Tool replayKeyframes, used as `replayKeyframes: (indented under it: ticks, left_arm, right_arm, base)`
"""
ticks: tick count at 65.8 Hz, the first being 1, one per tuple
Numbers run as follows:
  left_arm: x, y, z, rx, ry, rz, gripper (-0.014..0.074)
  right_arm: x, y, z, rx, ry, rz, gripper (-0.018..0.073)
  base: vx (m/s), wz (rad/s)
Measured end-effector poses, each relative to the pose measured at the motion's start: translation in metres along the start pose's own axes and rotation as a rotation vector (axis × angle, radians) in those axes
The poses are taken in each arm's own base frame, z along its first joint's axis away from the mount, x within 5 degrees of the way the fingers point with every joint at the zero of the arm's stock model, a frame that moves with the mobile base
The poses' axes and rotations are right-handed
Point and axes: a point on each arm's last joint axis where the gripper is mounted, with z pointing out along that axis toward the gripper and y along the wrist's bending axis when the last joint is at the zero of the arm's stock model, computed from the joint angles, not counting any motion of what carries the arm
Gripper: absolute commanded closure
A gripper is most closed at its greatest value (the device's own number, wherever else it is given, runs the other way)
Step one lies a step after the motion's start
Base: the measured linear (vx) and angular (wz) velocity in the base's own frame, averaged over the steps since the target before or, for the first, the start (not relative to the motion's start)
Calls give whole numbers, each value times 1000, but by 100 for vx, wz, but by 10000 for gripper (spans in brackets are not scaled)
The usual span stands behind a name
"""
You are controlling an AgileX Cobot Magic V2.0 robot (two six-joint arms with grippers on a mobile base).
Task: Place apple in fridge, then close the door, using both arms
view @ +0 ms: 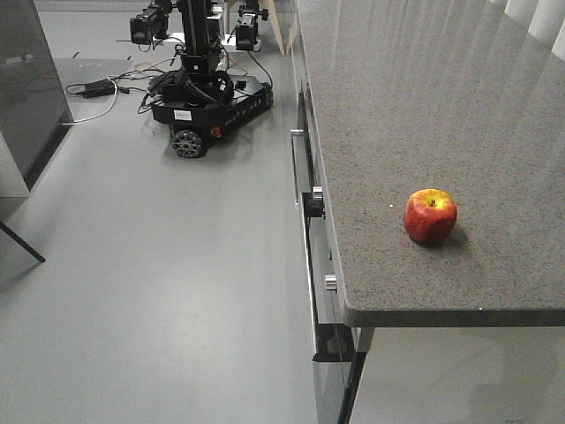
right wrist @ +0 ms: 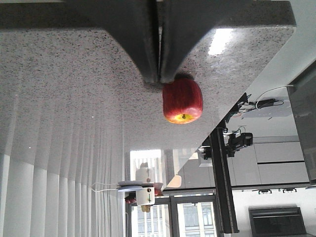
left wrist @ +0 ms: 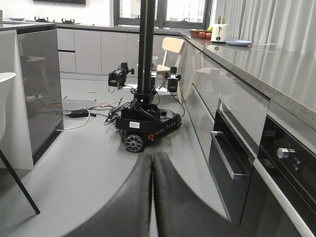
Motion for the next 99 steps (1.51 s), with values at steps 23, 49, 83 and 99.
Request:
replayKeyframes:
  ticks: [23, 49, 83, 99]
  left_arm:
    - [0, 0, 0, 0, 0, 0, 602]
    - [0, 0, 0, 0, 0, 0, 602]
    - [0, 0, 0, 0, 0, 0, 602]
    - [0, 0, 0, 0, 0, 0, 602]
  right_arm:
    - [0, 0, 0, 0, 0, 0, 568]
    - [0, 0, 0, 0, 0, 0, 568]
    - [-20, 2, -2, -17, -88, 226, 565]
    - [-96, 10, -9, -39, -44, 166, 564]
  base:
    - [0, 0]
    - [0, 0]
    - [0, 0]
    - [0, 0]
